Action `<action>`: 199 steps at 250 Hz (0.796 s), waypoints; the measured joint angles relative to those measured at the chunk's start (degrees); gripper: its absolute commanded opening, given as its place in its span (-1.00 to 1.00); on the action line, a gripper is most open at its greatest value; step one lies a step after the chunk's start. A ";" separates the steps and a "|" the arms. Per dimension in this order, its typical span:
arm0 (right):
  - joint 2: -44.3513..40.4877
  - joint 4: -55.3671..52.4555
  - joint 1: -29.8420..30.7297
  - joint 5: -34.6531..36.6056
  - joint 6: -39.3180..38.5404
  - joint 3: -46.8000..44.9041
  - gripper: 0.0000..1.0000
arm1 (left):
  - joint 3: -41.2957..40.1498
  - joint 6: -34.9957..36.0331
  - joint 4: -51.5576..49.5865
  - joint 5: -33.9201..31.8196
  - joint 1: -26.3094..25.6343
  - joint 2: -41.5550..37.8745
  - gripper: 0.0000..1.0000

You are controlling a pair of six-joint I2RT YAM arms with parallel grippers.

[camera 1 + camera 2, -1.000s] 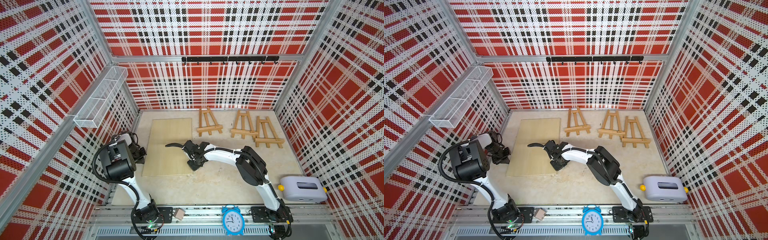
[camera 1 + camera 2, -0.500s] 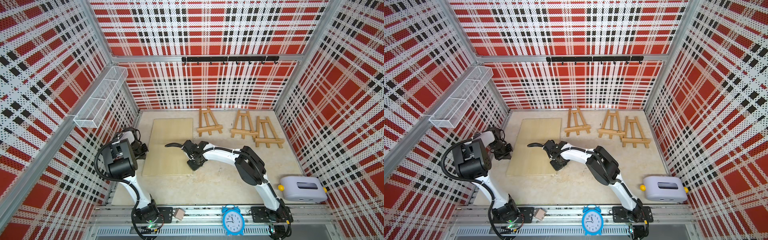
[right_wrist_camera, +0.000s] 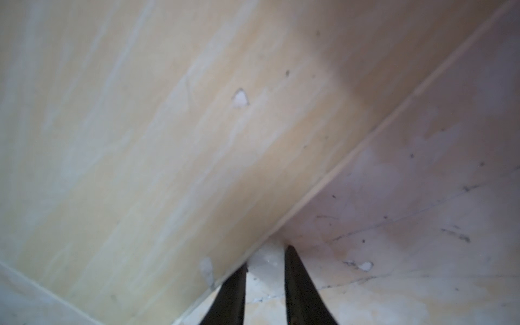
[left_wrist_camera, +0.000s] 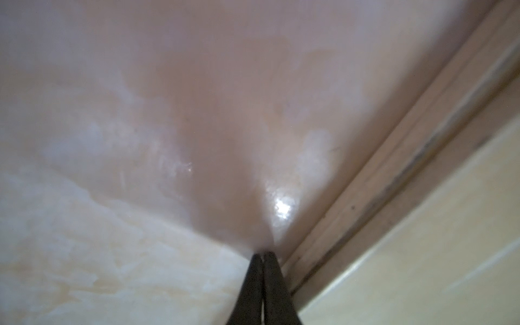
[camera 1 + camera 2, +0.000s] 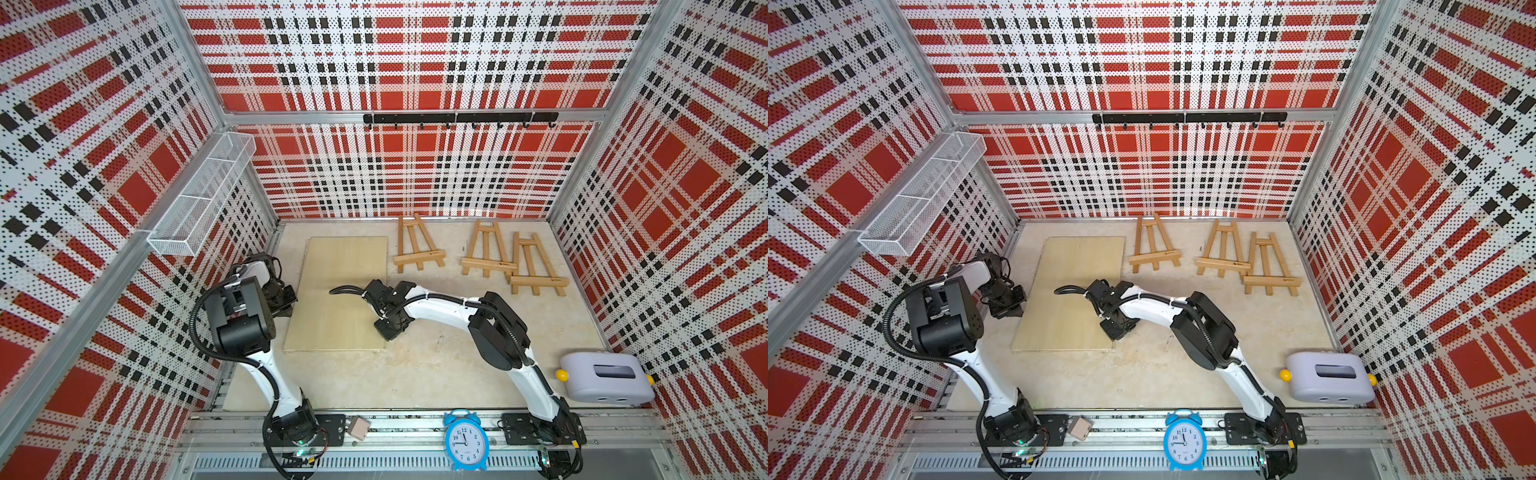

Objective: Disassemble the easel
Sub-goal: Adjust the drawing board at the center of the board.

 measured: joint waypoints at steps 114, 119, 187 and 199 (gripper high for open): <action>0.81 2.80 -3.17 2.45 -0.68 1.33 -0.31 | -0.96 0.02 0.11 1.60 0.90 -0.79 -0.84; 0.87 2.86 -3.28 2.49 -0.74 1.46 -0.31 | -1.03 0.02 0.07 1.68 0.92 -0.92 -0.84; 3.08 1.05 -3.74 3.21 -2.23 4.98 -0.31 | -1.51 0.04 -0.31 2.10 1.09 -1.95 -0.84; 3.23 0.85 -3.78 3.26 -2.40 5.22 -0.31 | -1.53 0.04 -0.37 2.12 1.11 -2.05 -0.84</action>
